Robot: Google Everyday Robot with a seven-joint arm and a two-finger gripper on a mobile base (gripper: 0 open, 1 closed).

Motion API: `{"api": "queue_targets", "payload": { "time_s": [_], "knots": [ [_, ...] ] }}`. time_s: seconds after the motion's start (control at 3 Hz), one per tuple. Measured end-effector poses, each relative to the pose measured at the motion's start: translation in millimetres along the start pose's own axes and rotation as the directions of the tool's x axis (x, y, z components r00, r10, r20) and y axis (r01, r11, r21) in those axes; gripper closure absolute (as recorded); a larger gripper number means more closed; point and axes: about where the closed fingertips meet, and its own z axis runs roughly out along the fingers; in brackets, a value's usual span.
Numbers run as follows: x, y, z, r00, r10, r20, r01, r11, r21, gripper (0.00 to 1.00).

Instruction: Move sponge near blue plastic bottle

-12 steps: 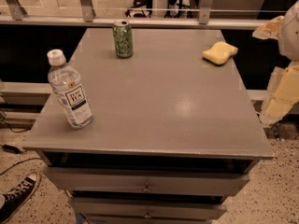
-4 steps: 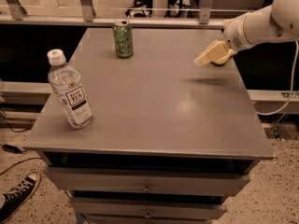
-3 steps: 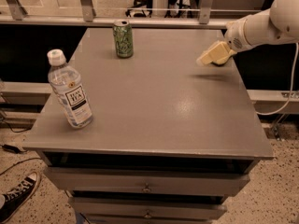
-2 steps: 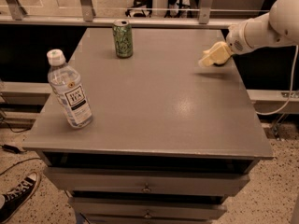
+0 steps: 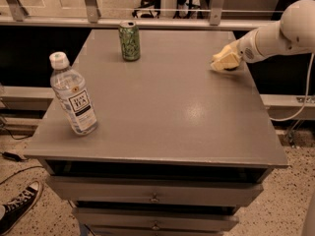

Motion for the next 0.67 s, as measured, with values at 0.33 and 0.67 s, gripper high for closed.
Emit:
{"api": "queue_targets", "payload": {
  "time_s": [0.33,0.67],
  "knots": [
    [-7,6,-2,1.0,0.012,0.028,-0.011,0.9996,-0.026,0.56],
    [-19,24,-8,0.997,0.001,0.071,0.004,0.9971,-0.076,0.8]
  ]
}}
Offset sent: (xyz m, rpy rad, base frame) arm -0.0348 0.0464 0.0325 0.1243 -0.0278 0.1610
